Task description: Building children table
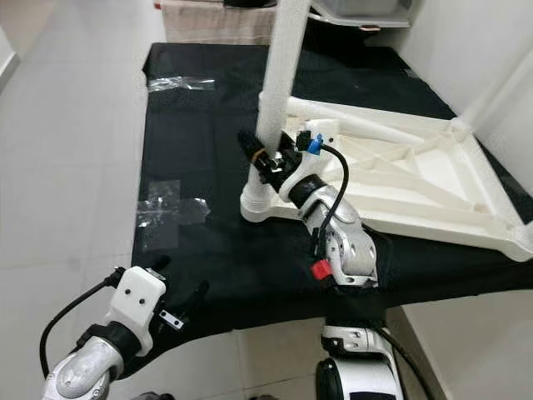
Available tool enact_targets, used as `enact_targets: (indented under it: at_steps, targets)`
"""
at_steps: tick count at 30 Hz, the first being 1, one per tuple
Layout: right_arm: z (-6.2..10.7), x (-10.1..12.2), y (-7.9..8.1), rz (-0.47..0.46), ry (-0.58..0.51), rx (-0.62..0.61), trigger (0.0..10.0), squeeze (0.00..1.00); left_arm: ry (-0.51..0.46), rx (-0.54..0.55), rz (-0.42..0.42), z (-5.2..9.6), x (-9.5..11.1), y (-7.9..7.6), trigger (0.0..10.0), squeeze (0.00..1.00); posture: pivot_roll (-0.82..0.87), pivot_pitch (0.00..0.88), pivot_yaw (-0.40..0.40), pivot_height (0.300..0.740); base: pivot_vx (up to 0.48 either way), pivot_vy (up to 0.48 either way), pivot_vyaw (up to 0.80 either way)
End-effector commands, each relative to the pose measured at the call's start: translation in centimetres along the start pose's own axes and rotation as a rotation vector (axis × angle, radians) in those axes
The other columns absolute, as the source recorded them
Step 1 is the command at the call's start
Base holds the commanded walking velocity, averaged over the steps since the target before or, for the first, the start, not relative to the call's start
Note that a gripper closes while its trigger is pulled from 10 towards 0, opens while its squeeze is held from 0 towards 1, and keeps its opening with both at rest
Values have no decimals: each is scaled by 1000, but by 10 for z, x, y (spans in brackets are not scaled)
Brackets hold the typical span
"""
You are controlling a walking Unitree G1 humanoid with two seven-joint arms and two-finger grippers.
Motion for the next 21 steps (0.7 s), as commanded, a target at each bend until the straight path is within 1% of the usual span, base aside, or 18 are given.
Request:
enact_targets:
  at_steps: [1,2,3,4,5,6,8,10,11,12,14,17,18,19,20,21]
  targets:
    - [-1,-5,32,-68,-5,311,10000,0,26,-5,24,1,-8,0,10000,0,116,152,-103,740,0,0,0]
    - [1,-5,36,-81,-10,393,10000,0,29,-6,26,1,-8,0,10000,0,115,148,-102,740,0,0,0]
    - [-2,-8,36,-72,-4,429,10000,0,30,-8,29,1,-9,0,10000,0,123,139,-104,740,0,0,0]
    - [-2,-8,36,-72,-4,429,10000,0,30,-8,29,1,-9,0,10000,0,123,139,-104,740,0,0,0]
    - [-6,-10,34,-58,1,426,10000,0,31,-12,31,1,-9,-1,10000,0,133,134,-110,740,0,0,0]
    - [-15,-14,34,-27,15,417,10000,0,33,-16,30,1,-10,-3,10000,0,150,125,-114,740,0,0,0]
    - [-15,-14,34,-27,15,417,10000,0,33,-16,30,1,-10,-3,10000,0,150,125,-114,740,0,0,0]
    - [-33,-17,38,27,52,425,10000,0,36,-18,27,1,-11,-3,10000,0,148,137,-114,740,0,0,0]
    - [-40,-16,40,31,66,428,10000,0,36,-17,26,1,-11,-3,10000,0,148,137,-114,740,0,0,0]
    - [-40,-16,40,31,66,428,10000,0,36,-17,26,1,-11,-3,10000,0,148,137,-114,740,0,0,0]
    - [-46,-14,45,104,65,443,10000,0,36,-17,25,0,-10,-2,10000,0,147,135,-115,740,0,0,0]
    - [-49,-15,44,96,77,426,10000,0,36,-16,26,1,-11,-2,10000,0,145,134,-113,740,0,0,0]
    - [-53,-14,38,92,78,359,0,0,36,-17,25,1,-11,-2,10000,0,141,138,-111,740,0,0,0]
    - [-53,-14,38,92,78,359,0,0,36,-17,25,1,-11,-2,10000,0,141,138,-111,740,0,0,0]
    - [-55,-15,28,96,84,277,0,0,38,-18,26,1,-11,-2,10000,0,141,137,-110,740,0,0,0]
    - [-56,-16,22,102,87,221,0,0,39,-19,26,1,-11,-2,10000,0,137,136,-108,740,0,0,0]
Point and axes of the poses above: a point about 5 cm out from each wrist's last joint towards the gripper, its own z axis pointing back from the gripper into the wrist, its own x axis along the axis of the wrist's last joint, y = z × x, the point moved 6 cm from there along -z, pointing out of the wrist towards the gripper, and after that the axes turned 12 degrees about z, right-handed, at the moved point
